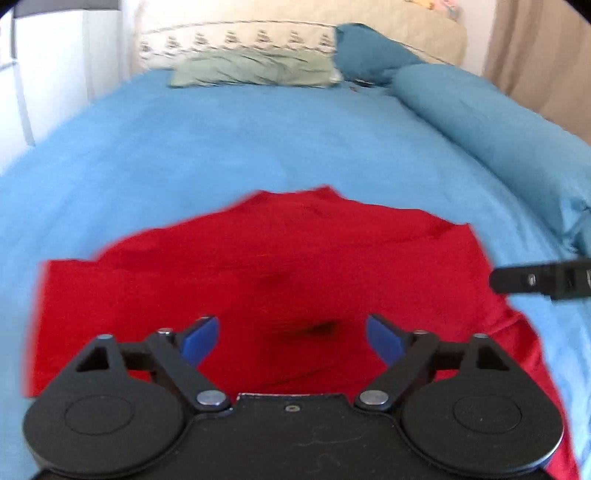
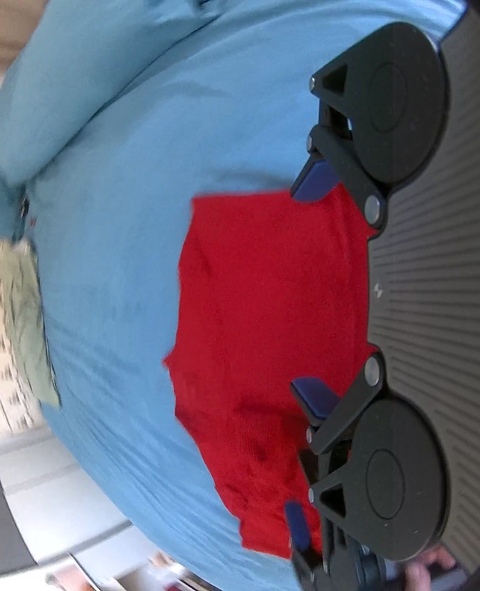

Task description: Fold small clothes

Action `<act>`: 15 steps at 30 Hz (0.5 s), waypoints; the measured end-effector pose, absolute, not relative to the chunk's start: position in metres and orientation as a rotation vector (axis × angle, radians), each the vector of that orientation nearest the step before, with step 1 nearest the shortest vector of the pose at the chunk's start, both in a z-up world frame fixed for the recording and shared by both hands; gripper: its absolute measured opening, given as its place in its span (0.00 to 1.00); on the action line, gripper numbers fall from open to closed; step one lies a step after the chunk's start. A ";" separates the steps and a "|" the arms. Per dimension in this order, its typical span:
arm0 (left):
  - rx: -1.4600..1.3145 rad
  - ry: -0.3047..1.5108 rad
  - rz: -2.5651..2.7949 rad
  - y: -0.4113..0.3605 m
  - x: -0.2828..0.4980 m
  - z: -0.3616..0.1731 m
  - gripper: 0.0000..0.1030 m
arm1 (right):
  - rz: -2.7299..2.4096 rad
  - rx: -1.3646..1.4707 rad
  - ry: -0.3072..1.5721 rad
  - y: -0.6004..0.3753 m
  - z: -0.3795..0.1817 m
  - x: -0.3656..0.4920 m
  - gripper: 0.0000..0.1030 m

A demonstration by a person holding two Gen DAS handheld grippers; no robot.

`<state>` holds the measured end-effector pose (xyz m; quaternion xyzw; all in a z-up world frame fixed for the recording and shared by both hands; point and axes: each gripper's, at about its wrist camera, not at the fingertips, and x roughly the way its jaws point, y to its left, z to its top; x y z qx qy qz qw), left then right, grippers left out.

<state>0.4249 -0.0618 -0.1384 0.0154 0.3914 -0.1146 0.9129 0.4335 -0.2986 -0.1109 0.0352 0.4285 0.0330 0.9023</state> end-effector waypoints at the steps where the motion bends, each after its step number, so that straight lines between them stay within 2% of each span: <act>1: 0.039 0.811 -0.219 -0.049 0.421 -0.137 0.88 | 0.104 0.041 0.896 -0.287 -0.111 0.440 1.00; 8: 0.016 0.892 -0.088 0.031 0.420 -0.148 0.88 | 0.370 -0.272 0.970 -0.184 -0.143 0.479 1.00; 10: -0.010 0.896 -0.073 0.046 0.422 -0.149 0.88 | 0.384 -0.367 0.989 -0.163 -0.159 0.488 0.82; 14: -0.045 0.895 -0.052 0.059 0.426 -0.151 0.88 | 0.379 -0.487 0.987 -0.146 -0.176 0.497 0.59; 15: -0.059 0.896 -0.050 0.060 0.427 -0.150 0.88 | 0.375 -0.465 0.978 -0.149 -0.172 0.498 0.42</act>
